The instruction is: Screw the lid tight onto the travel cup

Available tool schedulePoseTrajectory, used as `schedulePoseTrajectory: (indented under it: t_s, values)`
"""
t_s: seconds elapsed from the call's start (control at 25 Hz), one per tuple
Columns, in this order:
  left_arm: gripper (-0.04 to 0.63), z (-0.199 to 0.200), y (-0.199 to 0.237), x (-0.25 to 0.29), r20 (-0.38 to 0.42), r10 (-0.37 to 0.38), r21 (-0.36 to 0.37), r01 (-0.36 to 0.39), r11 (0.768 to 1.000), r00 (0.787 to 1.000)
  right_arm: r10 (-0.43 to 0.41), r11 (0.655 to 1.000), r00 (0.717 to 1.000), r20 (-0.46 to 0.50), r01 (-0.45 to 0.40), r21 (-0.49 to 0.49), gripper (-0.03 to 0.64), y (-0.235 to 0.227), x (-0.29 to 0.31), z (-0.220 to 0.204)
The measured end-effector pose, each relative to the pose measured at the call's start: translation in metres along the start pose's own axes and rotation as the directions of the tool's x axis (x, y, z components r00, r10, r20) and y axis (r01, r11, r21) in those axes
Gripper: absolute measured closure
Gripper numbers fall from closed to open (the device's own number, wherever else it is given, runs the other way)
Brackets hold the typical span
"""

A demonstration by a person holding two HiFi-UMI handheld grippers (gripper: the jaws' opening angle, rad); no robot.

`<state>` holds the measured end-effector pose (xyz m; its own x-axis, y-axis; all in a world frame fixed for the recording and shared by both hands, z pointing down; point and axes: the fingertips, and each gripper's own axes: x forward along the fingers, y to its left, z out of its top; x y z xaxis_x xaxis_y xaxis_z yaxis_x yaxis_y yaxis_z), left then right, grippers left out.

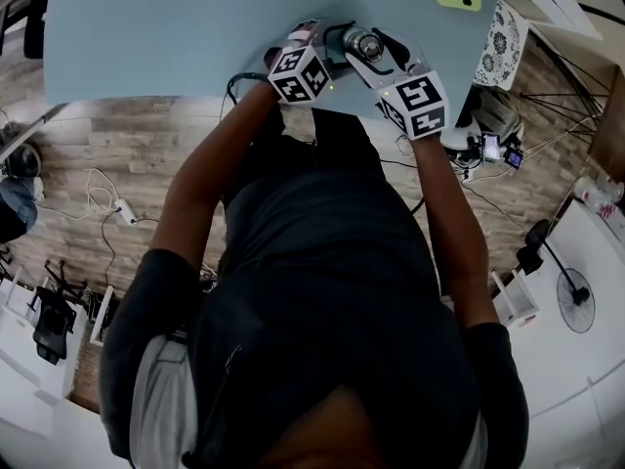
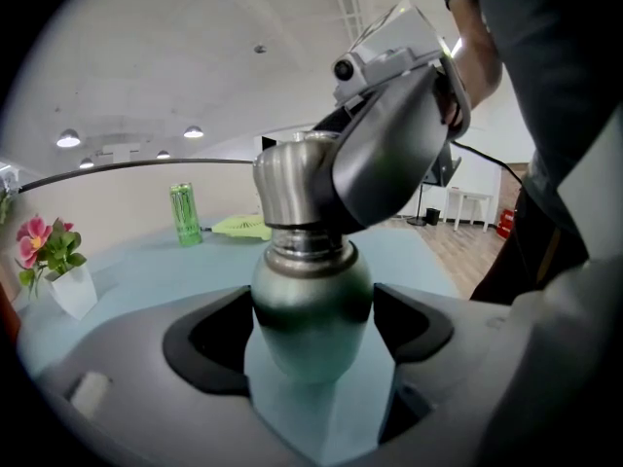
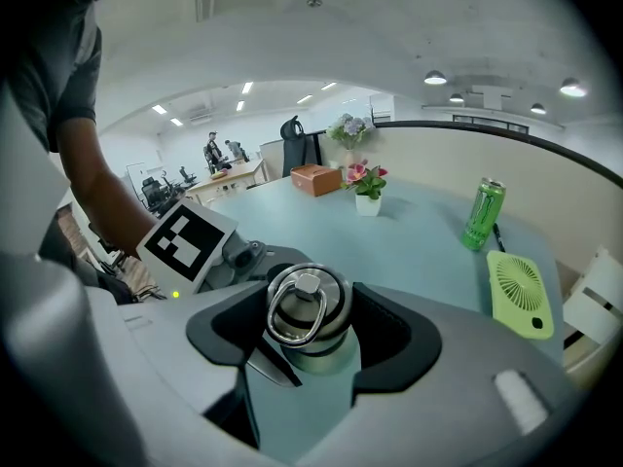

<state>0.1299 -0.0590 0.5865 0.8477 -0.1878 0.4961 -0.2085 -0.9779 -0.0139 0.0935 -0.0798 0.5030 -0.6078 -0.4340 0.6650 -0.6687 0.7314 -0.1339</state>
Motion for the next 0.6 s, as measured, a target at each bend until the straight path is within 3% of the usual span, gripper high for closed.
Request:
schedulePoseTrajectory:
  t_s: [0.36, 0.6]
  values:
    - [0.182, -0.003, 0.001, 0.008, 0.007, 0.000, 0.001, 0.000, 1.000, 1.000, 0.013, 1.000, 1.000, -0.013, -0.013, -0.025, 0.351, -0.001, 0.007, -0.010]
    - [0.181, -0.003, 0.003, 0.009, 0.041, -0.010, -0.007, 0.010, 1.000, 0.999, 0.017, 0.996, 0.999, -0.036, -0.020, -0.092, 0.351, 0.003, 0.011, -0.008]
